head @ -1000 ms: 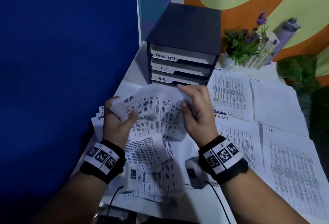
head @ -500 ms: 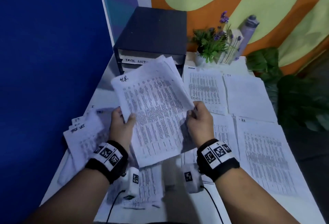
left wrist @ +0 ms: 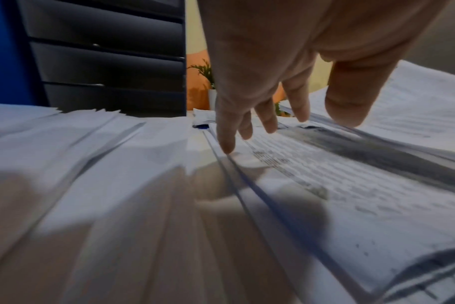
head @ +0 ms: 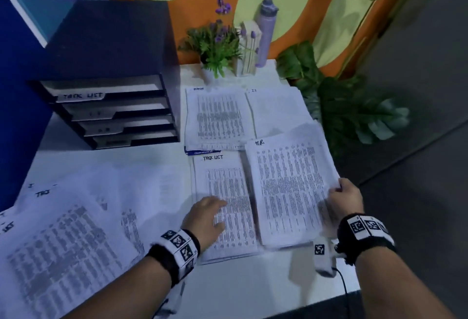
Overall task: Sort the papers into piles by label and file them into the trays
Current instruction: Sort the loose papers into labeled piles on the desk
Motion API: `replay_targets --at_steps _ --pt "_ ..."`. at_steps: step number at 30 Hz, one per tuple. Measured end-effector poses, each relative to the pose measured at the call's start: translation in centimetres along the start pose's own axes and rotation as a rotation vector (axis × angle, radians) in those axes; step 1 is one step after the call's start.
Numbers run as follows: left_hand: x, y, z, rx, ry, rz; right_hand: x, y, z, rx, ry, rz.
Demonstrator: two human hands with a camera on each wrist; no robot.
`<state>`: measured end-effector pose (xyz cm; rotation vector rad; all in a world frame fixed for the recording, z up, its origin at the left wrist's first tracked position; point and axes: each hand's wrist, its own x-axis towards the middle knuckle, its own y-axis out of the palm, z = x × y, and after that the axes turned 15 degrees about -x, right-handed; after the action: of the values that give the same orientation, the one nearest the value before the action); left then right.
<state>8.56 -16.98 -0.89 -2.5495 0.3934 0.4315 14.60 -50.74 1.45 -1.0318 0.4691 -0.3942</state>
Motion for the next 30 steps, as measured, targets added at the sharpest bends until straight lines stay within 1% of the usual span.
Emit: replay_targets --at_steps 2,4,6,9,10,11,13,14,15,16,19,21,23,25,26,28,30 --pt "0.6 0.8 -0.3 0.129 0.000 0.048 1.4 -0.7 -2.3 -0.034 0.055 0.001" --pt "1.1 1.4 -0.4 0.269 -0.032 0.106 2.4 -1.0 -3.5 -0.104 0.055 0.002" --pt "1.4 1.9 -0.4 0.371 -0.079 0.148 2.8 -1.1 -3.5 -0.202 0.037 -0.002" --pt "1.3 2.3 -0.3 0.453 -0.108 0.183 1.9 -0.3 -1.9 -0.432 -0.024 -0.102" --pt "1.2 2.4 -0.3 0.466 -0.115 0.185 1.3 0.2 -1.1 -0.505 -0.093 -0.079" --pt "1.1 2.5 -0.2 0.473 -0.124 0.183 0.6 0.8 -0.1 -0.566 -0.175 -0.015" --pt "0.9 2.4 0.0 0.484 -0.140 0.178 -0.6 2.3 1.3 -0.639 -0.319 0.139" --pt "0.7 2.4 0.0 0.488 -0.147 0.178 -1.1 3.0 1.7 -0.655 -0.357 0.220" --pt "0.5 2.4 0.1 0.489 -0.149 0.179 -1.6 3.5 2.0 -0.669 -0.367 0.288" --pt "0.4 2.3 0.1 0.490 -0.146 0.182 -1.8 3.9 2.2 -0.680 -0.363 0.327" --pt "-0.1 1.8 0.1 0.449 -0.117 0.180 -2.4 4.1 3.0 -0.655 -0.334 0.350" --pt "-0.4 1.1 -0.1 0.362 -0.072 0.114 -2.6 3.9 4.0 -0.635 -0.331 0.331" --pt "-1.0 -0.1 -0.1 0.311 0.017 -0.031 -3.2 4.0 5.4 -0.640 -0.400 0.271" --pt "-1.9 -1.9 0.6 0.214 0.066 -0.201 -4.4 4.9 7.5 -0.565 -0.513 0.227" --pt "-2.6 -3.0 1.2 0.142 0.055 -0.272 -5.4 5.5 8.7 -0.481 -0.580 0.238" --pt "-4.2 -5.5 3.1 0.030 0.002 -0.426 -7.9 7.1 11.4 -0.306 -0.716 0.312" --pt "-6.2 -8.6 5.8 -0.007 -0.126 -0.570 -11.1 8.7 14.3 -0.206 -0.805 0.418"
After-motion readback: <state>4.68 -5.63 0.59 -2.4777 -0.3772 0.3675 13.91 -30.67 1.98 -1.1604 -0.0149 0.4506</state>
